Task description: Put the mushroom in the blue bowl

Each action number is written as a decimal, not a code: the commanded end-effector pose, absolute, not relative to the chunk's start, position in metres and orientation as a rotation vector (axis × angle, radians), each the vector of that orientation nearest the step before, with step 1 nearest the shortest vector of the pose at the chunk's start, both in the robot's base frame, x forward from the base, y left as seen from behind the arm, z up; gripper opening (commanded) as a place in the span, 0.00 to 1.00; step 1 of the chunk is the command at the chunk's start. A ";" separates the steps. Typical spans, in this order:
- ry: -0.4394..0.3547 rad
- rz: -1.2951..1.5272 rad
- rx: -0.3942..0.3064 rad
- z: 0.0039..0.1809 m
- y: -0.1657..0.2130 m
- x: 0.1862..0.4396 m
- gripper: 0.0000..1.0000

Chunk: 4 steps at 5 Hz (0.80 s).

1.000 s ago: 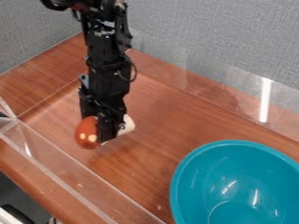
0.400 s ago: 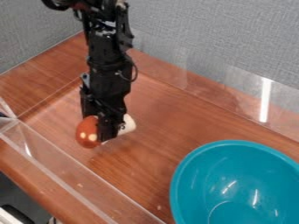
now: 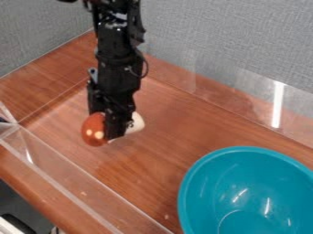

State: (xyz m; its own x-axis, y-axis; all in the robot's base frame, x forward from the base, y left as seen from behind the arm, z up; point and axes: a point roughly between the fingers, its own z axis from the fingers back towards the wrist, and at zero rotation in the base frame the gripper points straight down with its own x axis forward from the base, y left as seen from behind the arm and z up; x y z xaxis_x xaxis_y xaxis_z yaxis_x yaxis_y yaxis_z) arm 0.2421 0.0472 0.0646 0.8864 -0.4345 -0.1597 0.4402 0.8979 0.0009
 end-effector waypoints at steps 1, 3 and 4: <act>0.085 -0.475 0.086 0.091 0.046 0.258 0.00; 0.013 -0.497 0.158 0.145 0.028 0.270 0.00; 0.011 -0.484 0.169 0.155 0.030 0.266 0.00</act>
